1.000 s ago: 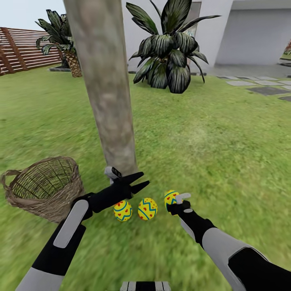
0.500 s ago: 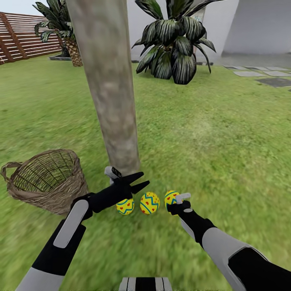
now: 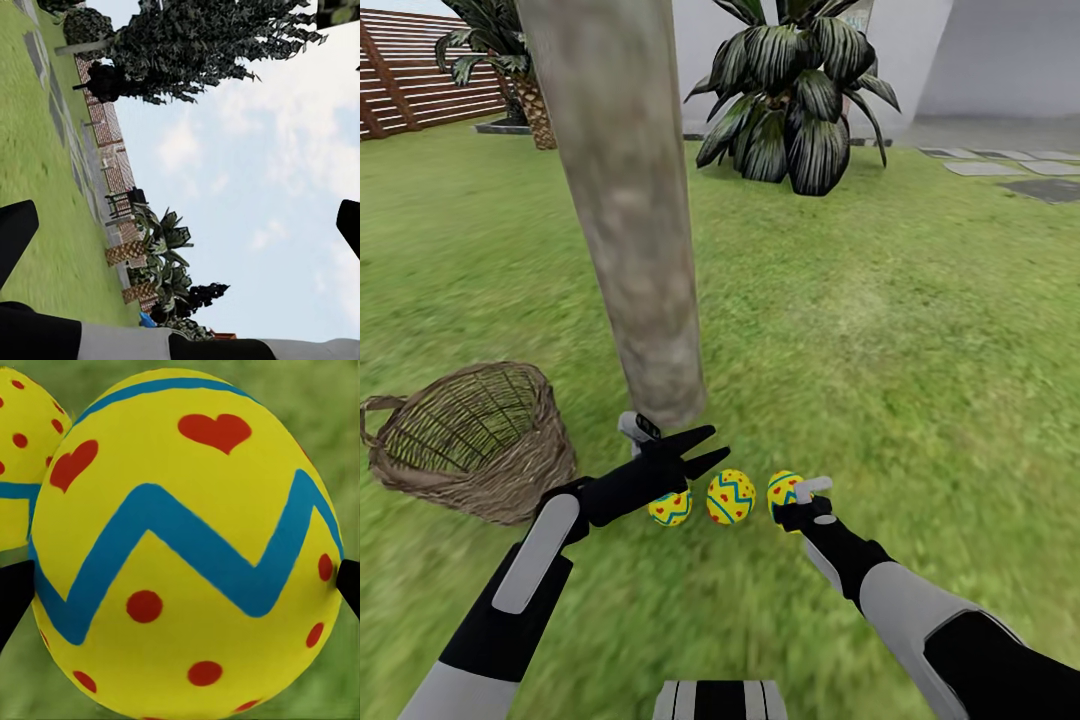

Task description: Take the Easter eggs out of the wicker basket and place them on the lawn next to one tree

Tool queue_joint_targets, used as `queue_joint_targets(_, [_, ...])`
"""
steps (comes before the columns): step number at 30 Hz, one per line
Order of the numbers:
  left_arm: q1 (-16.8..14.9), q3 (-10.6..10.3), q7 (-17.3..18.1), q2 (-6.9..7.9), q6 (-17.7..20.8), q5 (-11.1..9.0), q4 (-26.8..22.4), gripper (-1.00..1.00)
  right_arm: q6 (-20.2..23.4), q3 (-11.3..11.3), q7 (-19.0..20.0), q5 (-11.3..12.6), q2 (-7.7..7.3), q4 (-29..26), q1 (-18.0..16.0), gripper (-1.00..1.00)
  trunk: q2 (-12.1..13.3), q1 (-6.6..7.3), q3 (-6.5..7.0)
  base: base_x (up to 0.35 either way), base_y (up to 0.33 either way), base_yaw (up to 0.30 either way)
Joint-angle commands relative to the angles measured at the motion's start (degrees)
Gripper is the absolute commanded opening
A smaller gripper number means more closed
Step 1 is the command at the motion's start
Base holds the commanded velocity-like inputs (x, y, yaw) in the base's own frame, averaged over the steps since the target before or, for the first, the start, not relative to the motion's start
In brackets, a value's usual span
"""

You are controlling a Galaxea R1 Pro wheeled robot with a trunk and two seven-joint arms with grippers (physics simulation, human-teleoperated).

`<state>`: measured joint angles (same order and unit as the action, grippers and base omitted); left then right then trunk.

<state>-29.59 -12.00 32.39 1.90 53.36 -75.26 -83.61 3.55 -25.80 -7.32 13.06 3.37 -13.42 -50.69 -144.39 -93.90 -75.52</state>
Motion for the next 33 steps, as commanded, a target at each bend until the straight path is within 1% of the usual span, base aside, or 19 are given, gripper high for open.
queue_joint_targets(1, [0.0, 0.0, 0.3, 0.03, 0.2, -0.1, 0.0, 1.0, 0.3, -0.5, -0.3, 0.5, -0.03, -0.1, 0.0, -1.0, 0.0, -0.01, -0.04, 0.28, 0.0, 0.0])
queue_joint_targets(5, [0.0, -0.1, 0.5, 0.03, 0.2, -0.1, 0.0, 1.0, 0.3, -0.5, -0.3, 0.5, -0.03, -0.1, 0.0, -1.0, 0.0, -0.01, -0.04, 0.307, 0.0, 0.0])
queue_joint_targets(11, [0.0, -0.1, 1.8, 0.03, 0.2, -0.1, 0.0, 1.0, -0.5, -0.4, -0.3, 0.5, -0.11, -0.2, 0.0, -1.0, 0.0, -0.01, -0.04, 0.03, 0.0, 0.0])
queue_joint_targets(14, [0.0, -0.1, 2.3, 0.03, 0.2, -0.1, 0.0, 1.0, -0.5, -0.4, -0.3, 0.5, -0.11, -0.2, 0.0, -1.0, -0.1, -0.09, -0.7, 0.0, 0.0, 0.0])
queue_joint_targets(33, [0.0, -0.1, 2.2, 0.03, 0.2, -0.1, 0.0, 1.0, -0.2, -0.4, -0.2, 0.4, -0.09, -0.2, 0.0, -1.0, -0.3, -0.58, -4.91, 0.0, 0.0, 0.0])
